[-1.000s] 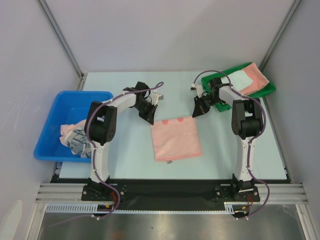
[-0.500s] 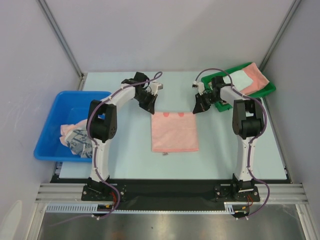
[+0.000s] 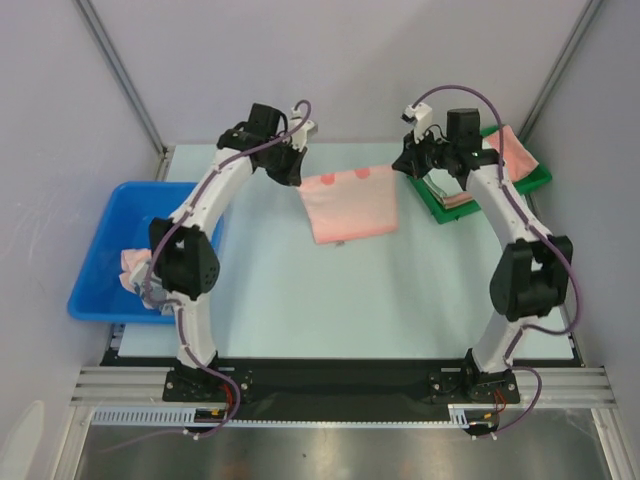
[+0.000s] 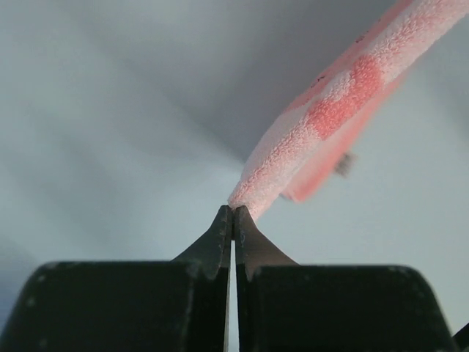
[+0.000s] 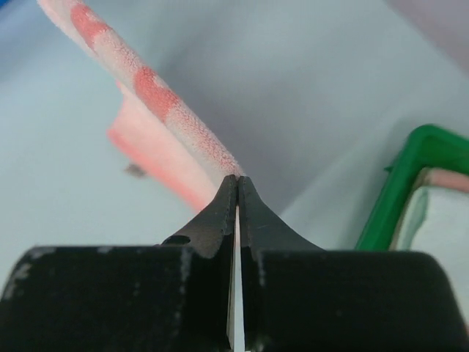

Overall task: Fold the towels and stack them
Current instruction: Fold the towel

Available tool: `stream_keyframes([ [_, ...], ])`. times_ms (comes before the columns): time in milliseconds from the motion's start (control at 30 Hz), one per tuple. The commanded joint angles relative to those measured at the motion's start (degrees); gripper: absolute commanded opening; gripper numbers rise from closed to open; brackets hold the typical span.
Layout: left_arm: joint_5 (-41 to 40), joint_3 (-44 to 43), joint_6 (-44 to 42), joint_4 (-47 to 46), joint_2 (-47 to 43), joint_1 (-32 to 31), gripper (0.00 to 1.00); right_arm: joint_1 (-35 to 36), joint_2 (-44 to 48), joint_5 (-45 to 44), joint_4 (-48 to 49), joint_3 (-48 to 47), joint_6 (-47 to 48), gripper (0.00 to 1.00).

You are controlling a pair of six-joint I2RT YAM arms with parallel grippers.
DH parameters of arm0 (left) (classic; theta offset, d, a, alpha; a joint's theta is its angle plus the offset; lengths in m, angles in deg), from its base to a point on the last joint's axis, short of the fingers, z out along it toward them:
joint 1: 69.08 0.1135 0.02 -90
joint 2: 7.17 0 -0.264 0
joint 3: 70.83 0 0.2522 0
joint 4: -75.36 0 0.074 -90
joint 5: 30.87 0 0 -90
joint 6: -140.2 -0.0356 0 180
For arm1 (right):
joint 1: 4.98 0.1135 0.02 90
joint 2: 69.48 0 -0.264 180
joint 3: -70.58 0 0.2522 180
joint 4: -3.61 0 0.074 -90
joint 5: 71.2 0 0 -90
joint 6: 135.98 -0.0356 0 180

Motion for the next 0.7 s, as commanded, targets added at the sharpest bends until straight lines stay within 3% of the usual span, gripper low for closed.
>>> stream_keyframes([
  [0,-1.76,-1.62,0.24,2.78,-11.3,0.24,0.0,0.4,8.97,-2.62,2.41,2.12,-1.94,0.0],
  [200,-2.46,6.63,0.15,3.57,-20.97,-2.13,0.0,1.72,21.98,-2.89,0.83,9.85,-3.08,0.0],
  [467,-3.34,11.13,1.47,7.7,-31.96,-7.84,0.0,4.36,34.73,-3.07,-3.83,15.4,-4.31,0.0],
  [667,-4.39,13.51,3.4,8.67,-27.25,-7.67,0.0,4.01,30.18,-2.19,-4.45,16.89,-3.7,0.0],
])
